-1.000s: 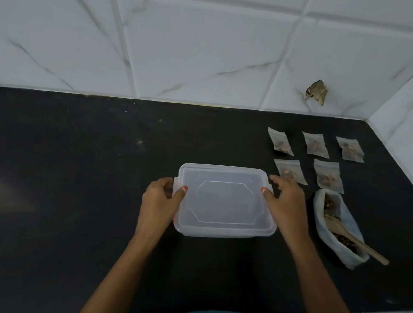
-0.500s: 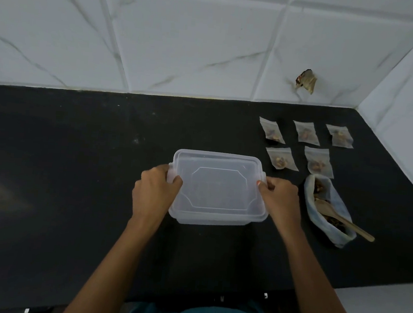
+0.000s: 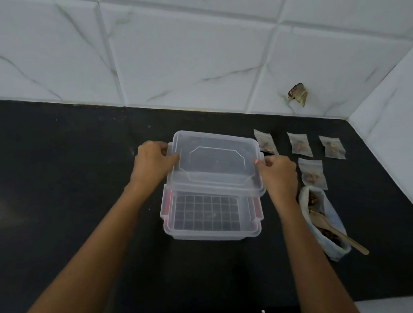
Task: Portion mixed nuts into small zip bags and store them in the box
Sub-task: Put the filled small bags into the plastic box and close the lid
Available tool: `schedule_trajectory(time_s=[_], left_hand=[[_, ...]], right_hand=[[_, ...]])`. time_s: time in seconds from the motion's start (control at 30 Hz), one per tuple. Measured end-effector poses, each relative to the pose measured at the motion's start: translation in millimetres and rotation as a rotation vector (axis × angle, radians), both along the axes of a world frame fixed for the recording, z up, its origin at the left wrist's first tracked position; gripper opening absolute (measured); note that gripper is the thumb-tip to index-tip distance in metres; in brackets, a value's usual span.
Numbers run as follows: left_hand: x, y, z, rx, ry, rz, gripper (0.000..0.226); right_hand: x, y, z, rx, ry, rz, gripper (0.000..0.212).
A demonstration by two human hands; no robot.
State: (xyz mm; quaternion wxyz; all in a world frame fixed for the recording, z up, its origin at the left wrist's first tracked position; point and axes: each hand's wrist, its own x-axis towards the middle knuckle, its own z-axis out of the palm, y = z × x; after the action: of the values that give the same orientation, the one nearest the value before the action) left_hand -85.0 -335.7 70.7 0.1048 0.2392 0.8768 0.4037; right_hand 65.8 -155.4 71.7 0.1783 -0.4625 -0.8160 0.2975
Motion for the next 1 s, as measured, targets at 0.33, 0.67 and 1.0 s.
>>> schedule_trajectory(time_s=[0.33,0.67,1.0], left_hand=[[-79.7,50.3,-20.5,0.011,-0.003,0.101,0.021],[-96.2,66.9,-85.2,-0.03,-0.187,0.147,0.033],[-105.1,69.8,-105.1,-0.164,-0.218,0.14,0.03]], right_hand=[[-93.4,58.7,-23.3,-0.005,-0.004,0.017,0.024],[-126.4,80.6,-68.9,-0.11,-0.221,0.133,0.033],[-131.5,81.3,-90.1,-0.19,-0.272,0.138,0.027]])
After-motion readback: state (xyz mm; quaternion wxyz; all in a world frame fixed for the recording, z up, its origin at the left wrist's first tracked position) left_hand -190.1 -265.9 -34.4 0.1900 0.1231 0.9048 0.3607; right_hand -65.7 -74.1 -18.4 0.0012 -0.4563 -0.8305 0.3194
